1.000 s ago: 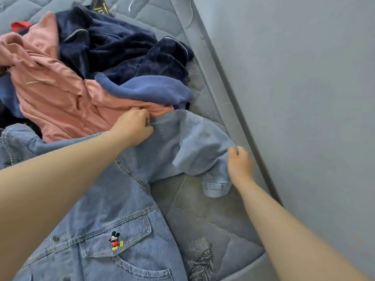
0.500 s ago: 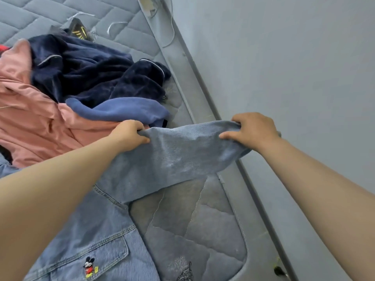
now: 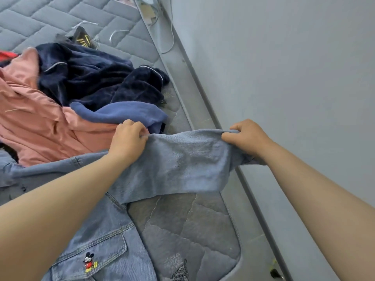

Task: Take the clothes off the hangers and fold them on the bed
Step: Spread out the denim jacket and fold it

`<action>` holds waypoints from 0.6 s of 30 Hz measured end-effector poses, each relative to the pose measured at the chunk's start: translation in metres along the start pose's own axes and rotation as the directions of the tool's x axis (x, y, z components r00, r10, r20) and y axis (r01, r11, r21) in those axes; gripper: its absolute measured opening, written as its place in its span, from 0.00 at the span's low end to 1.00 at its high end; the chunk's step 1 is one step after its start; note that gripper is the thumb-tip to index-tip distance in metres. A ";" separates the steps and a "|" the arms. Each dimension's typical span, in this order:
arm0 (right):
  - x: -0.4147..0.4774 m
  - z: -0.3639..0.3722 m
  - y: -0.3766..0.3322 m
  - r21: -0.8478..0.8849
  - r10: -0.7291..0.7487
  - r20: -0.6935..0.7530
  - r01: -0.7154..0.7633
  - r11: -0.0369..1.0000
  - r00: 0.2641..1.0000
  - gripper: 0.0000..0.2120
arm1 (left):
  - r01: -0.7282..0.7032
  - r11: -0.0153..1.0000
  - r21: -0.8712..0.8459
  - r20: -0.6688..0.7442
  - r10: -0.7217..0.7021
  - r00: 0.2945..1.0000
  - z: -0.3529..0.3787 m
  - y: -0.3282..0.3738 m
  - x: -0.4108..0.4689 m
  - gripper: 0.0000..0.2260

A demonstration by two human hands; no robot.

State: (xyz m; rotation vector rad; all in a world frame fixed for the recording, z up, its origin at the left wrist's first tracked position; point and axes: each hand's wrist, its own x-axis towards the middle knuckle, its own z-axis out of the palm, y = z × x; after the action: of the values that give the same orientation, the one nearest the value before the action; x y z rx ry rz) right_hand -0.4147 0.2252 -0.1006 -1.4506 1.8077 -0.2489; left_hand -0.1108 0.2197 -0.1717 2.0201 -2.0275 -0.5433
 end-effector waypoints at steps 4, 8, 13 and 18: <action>-0.018 0.020 -0.030 -0.048 -0.123 0.017 0.123 0.991 0.992 0.17 | 0.016 0.999 -0.042 0.019 -0.016 1.000 -0.025 -0.017 -0.030 0.06; -0.041 0.042 -0.074 -0.095 -0.130 0.174 0.148 0.984 0.976 0.15 | 0.110 0.991 -0.075 0.087 -0.104 0.991 -0.049 -0.058 -0.067 0.06; -0.074 0.089 -0.145 -0.006 -0.077 0.340 0.084 0.996 0.937 0.17 | 0.246 0.963 -0.113 0.085 -0.237 0.968 -0.082 -0.124 -0.120 0.08; -0.095 0.164 -0.219 0.035 -0.091 0.428 0.084 0.996 0.899 0.15 | 0.398 0.906 -0.145 0.112 -0.385 0.916 -0.112 -0.207 -0.181 0.07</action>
State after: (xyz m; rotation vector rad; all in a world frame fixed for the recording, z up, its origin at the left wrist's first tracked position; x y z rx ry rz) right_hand -0.1396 0.2898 -0.0381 -1.4434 1.3810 0.0165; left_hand 0.1287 0.3926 -0.1379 2.3426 -1.5508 -0.8518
